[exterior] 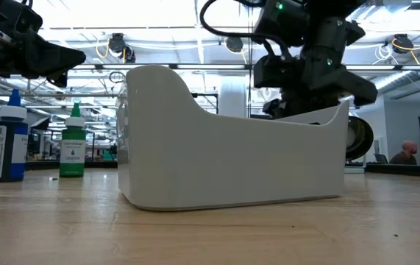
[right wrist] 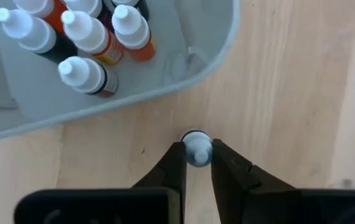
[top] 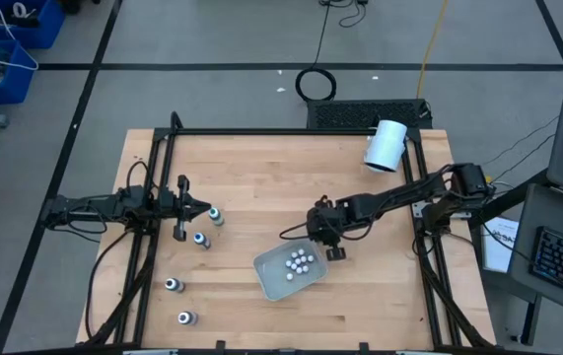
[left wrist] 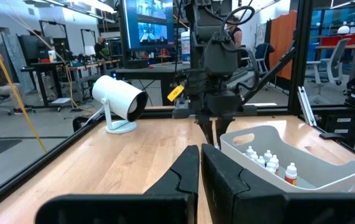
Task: Pick & Place food coloring
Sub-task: Put the small violet food coloring bottle in the gray bin
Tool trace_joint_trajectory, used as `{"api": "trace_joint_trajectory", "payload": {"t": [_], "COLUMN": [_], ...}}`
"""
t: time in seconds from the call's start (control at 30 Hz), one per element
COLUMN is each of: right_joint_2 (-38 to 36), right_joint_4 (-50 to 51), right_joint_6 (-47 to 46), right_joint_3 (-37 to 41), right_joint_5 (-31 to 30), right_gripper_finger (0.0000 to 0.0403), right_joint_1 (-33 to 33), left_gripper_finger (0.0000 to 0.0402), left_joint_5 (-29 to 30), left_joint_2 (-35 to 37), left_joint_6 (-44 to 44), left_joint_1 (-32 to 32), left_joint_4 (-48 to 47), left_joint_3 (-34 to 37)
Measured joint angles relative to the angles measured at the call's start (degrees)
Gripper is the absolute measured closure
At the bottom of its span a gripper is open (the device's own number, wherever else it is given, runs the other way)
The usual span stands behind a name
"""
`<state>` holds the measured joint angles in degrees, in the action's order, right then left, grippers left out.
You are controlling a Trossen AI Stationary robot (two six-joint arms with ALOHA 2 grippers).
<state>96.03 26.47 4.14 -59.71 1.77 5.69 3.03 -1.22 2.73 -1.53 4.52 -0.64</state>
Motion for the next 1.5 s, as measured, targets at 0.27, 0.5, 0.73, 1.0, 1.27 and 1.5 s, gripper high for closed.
{"api": "trace_joint_trajectory", "payload": {"t": [0.27,0.5,0.73,1.0,1.27,1.5], "right_joint_2": [-3.27,-6.47,-4.27,4.15,9.24,10.72], "right_joint_4": [10.97,11.56,10.68,16.10,18.27,17.81], "right_joint_6": [0.55,-0.38,-3.90,-6.96,-9.71,-10.74], "right_joint_3": [-7.88,-12.72,-16.24,-22.29,-22.83,-22.83], "right_joint_5": [-4.90,-4.70,-4.69,-4.62,-4.53,-4.40], "right_gripper_finger": [0.0365,0.0365,0.0365,0.0365,0.0365,0.0365], "right_joint_1": [1.21,5.64,11.72,15.43,15.43,15.43], "left_gripper_finger": [0.0376,0.0376,0.0376,0.0376,0.0376,0.0376], "left_joint_5": [0.00,0.00,0.01,0.00,0.00,0.00], "left_joint_2": [0.00,0.01,0.01,0.01,0.00,-0.02], "left_joint_6": [-0.01,-0.01,-0.01,-0.01,0.00,-0.01], "left_joint_1": [0.01,0.01,0.01,0.01,0.00,0.00], "left_joint_4": [0.01,-0.01,0.01,0.05,0.01,-0.01], "left_joint_3": [0.00,0.00,0.00,0.00,0.01,0.00]}}
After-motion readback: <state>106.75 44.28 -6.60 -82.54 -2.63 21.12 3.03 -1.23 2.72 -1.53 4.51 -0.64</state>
